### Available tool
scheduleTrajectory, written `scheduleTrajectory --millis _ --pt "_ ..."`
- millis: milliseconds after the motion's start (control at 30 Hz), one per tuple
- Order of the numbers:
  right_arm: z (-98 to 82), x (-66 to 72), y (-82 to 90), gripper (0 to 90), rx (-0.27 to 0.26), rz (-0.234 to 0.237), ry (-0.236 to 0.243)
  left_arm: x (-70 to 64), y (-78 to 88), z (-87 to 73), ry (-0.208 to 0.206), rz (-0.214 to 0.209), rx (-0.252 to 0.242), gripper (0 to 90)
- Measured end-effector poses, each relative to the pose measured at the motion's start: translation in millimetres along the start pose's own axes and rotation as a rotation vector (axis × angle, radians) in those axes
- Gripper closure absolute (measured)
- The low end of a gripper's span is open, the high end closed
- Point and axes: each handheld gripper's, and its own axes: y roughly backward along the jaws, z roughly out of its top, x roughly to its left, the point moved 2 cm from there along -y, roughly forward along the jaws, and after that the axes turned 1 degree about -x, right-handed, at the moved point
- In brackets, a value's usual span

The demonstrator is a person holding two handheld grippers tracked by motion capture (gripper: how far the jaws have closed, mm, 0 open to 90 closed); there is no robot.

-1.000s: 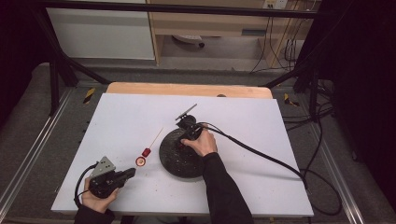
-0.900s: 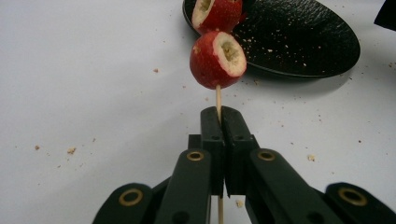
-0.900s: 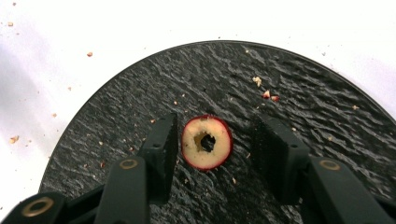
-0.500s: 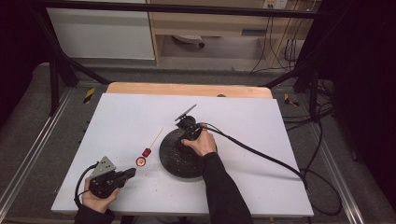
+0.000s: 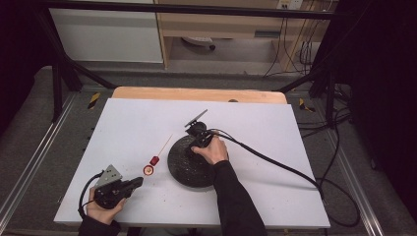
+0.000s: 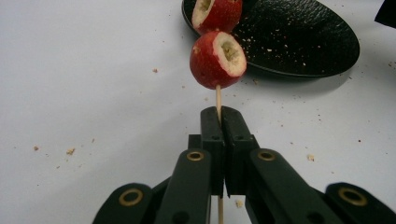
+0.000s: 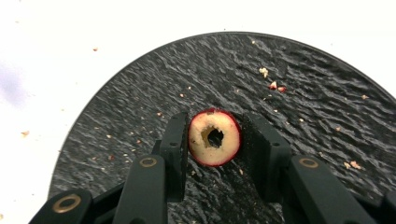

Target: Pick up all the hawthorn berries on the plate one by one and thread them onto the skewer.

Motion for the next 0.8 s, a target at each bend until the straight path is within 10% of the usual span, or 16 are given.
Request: scheduleTrajectory --millis 800 --pt "-14.5 13.4 40.3 63.1 -0.119 0.042 -0.046 -4.7 -1.4 0.8 -0.006 -0.005 -0.006 88.2"
